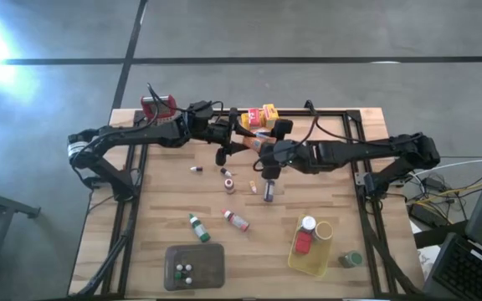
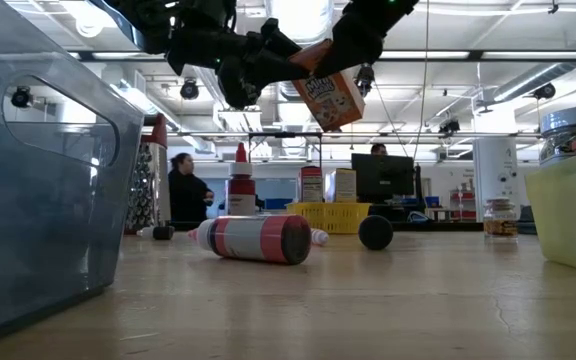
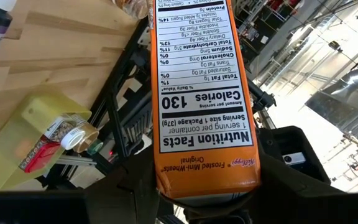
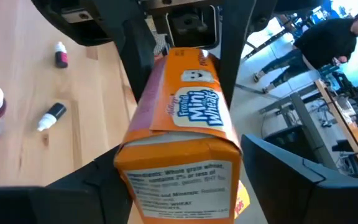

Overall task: Pick & Place Kitchen Items
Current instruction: Put the orange cereal box into the top yellow bin

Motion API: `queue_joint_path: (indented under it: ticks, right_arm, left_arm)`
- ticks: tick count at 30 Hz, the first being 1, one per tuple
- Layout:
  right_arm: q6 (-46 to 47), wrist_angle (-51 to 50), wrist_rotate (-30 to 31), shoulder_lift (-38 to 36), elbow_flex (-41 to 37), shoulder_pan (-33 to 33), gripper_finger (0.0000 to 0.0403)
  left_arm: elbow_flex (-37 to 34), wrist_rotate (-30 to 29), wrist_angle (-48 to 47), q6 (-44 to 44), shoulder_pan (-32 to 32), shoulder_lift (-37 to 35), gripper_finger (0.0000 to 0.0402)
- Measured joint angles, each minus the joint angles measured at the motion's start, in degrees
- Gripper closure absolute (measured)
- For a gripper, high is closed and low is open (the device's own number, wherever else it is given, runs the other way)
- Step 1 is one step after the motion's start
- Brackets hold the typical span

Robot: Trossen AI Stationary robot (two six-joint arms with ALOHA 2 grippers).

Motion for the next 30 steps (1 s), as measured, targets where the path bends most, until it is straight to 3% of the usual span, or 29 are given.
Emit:
queue_joint_path:
  ticks: [16,30]
  right_arm:
    - [-0.1,-0.3,-0.2,0.0,-0.1,-0.3,0.0193]
    - [0.6,-0.2,-0.1,0.0,-0.2,-0.3,0.0192]
  left_arm:
    - [0.1,0.0,0.1,1.7,0.0,0.0,0.0209]
    - [0.1,-1.0,0.0,1.7,0.0,0.0,0.0209]
